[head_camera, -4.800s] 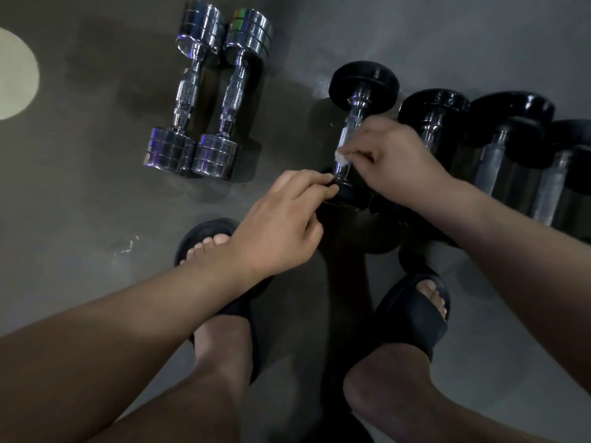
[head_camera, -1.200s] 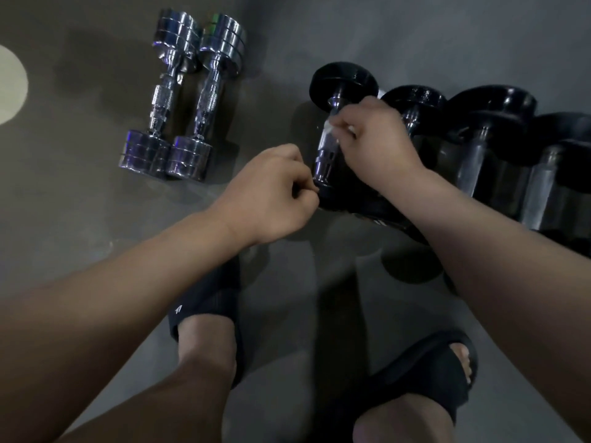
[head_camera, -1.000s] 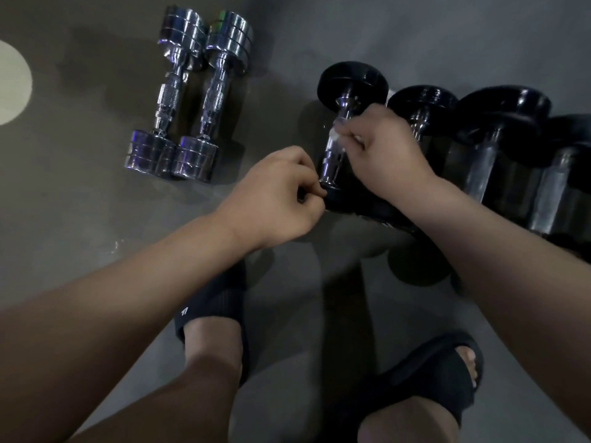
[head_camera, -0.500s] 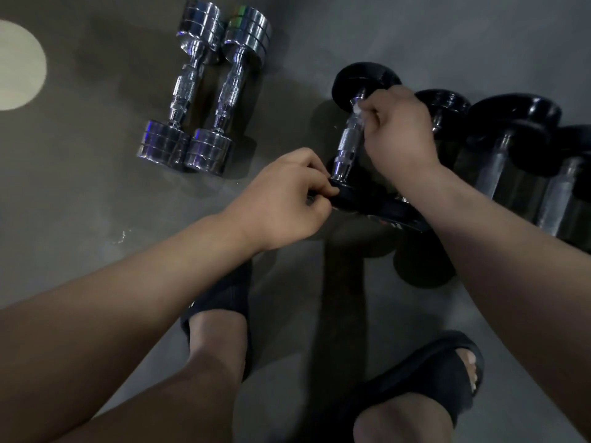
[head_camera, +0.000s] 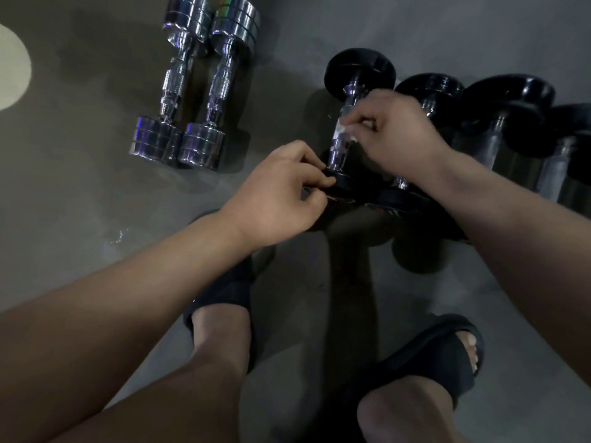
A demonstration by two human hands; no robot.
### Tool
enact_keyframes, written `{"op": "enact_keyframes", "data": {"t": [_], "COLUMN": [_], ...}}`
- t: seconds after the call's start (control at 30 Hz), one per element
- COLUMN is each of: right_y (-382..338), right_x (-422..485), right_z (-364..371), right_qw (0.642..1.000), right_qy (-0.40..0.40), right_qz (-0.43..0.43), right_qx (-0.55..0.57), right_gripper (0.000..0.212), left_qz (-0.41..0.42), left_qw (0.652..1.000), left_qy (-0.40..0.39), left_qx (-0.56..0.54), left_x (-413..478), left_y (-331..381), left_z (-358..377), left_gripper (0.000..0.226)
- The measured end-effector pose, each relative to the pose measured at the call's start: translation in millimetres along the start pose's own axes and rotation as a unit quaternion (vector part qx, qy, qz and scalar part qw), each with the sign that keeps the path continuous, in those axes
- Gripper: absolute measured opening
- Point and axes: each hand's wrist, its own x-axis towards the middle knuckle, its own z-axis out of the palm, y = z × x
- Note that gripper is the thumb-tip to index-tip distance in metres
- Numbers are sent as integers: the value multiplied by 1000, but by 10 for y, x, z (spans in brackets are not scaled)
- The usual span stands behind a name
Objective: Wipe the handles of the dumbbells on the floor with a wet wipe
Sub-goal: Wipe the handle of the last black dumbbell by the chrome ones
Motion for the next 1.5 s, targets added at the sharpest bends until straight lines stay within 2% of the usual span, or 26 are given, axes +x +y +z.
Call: {"op": "enact_keyframes", "data": {"t": [0.07, 0.17, 0.23, 0.4, 0.57, 0.7, 0.87, 0.97, 1.03, 1.13, 1.23, 1.3, 1.37, 1.43, 1.5], "right_y": [-24, -53, -38, -4, -42, -6, 97, 54, 6, -48, -48, -46, -118, -232, -322], "right_x": [-105, -231, -165, -37, -211, -12, 124, -5, -129, -229, -213, -234, -304, -401, -491], "right_z": [45, 47, 8, 15, 62, 76, 117, 203, 217, 138, 61, 19, -23, -44, -47], "right_qw": [1000, 991, 986, 999, 995, 997, 990, 990, 993, 999, 999, 995, 978, 965, 961], "right_qy": [-23, -106, -122, -3, -37, 26, 115, 128, 111, 31, -34, -38, -22, 1, 16], "right_qz": [-14, -85, -109, -40, -85, -53, 34, 47, 23, -22, 1, 65, 119, 131, 121], "right_qx": [-3, -18, -33, -19, -28, -54, -77, -36, -14, -1, 2, 62, 170, 227, 250], "right_gripper": [10, 11, 10, 14, 13, 20, 19, 17, 16, 15, 16, 26, 33, 33, 33], "left_qz": [3, 5, 4, 6, 11, 14, 18, 19, 22, 30, 15, -23, -59, -72, -73], "left_qw": [1000, 1000, 1000, 1000, 1000, 1000, 1000, 1000, 1000, 999, 1000, 999, 997, 995, 994], "left_qy": [-1, 0, 1, -9, -9, -3, -4, 2, 3, -1, -8, -8, 1, 16, 5], "left_qx": [-1, 0, 5, 6, 7, 4, 3, 0, 2, 12, -12, -39, -51, -61, -83], "left_x": [-6, -8, -9, -12, -4, -11, -29, -26, -17, 1, 50, 131, 230, 317, 386], "left_y": [1, 0, -5, -7, -31, -45, -60, -74, -74, -60, -23, -7, -19, -17, 11], "left_z": [1, 2, 6, -15, -18, -9, -2, 3, -11, -39, -83, -136, -184, -204, -187], "left_gripper": [26, 27, 28, 28, 30, 28, 30, 30, 29, 30, 28, 25, 18, 18, 28]}}
